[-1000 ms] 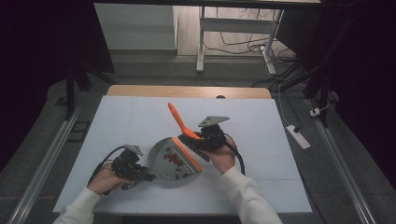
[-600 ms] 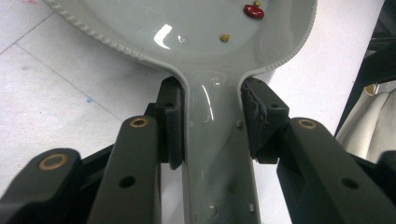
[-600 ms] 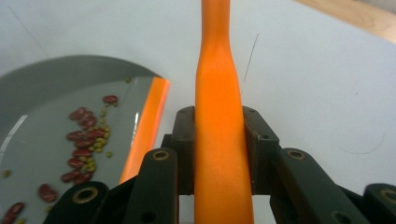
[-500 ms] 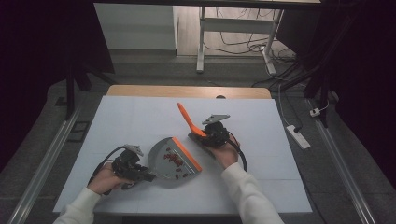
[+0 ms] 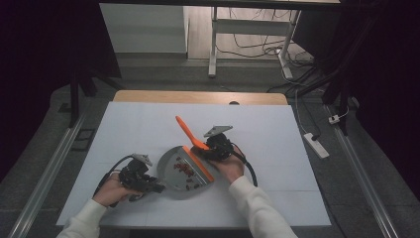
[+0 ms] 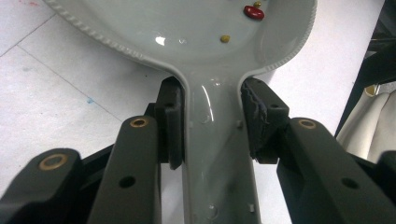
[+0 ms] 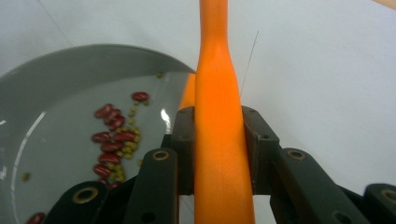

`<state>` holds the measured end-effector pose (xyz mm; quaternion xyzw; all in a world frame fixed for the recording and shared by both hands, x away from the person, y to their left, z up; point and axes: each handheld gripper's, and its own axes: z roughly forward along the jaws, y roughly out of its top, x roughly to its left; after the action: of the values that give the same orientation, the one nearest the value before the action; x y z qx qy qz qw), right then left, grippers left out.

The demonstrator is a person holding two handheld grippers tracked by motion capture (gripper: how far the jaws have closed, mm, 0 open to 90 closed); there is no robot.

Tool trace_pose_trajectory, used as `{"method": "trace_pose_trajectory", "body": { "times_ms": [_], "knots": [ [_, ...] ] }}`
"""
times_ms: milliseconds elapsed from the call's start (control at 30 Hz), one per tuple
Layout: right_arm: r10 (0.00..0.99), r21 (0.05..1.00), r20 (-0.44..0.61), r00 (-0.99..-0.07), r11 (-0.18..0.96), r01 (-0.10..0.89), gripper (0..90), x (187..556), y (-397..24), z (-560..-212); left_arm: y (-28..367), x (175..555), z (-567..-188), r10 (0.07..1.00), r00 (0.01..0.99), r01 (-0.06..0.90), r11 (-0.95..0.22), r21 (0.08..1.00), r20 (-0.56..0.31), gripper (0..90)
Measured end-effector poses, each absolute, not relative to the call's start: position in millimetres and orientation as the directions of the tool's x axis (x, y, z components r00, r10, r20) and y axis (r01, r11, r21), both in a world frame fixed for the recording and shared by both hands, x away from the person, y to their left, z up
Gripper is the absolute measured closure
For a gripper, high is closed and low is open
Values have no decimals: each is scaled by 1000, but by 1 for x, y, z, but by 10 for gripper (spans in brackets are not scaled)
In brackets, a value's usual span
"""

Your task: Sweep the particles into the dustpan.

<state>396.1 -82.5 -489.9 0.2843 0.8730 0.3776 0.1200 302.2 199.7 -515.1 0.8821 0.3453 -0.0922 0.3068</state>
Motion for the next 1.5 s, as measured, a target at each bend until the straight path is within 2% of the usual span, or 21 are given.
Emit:
{"method": "trace_pose_trajectory", "body": {
  "times_ms": [567,1100,1500],
  "knots": [
    [459,747,68,-886,566,351,701,369,-48,-483,200,302,-515,552,746,664,-573,480,-373,617],
    [542,819,76,-837,445,363,702,385,-94,-456,200,299,-513,556,759,645,-565,515,-340,617],
    [564,846,82,-822,397,357,701,390,-124,-437,214,300,-505,614,711,676,-465,572,-342,617]
  ]
}}
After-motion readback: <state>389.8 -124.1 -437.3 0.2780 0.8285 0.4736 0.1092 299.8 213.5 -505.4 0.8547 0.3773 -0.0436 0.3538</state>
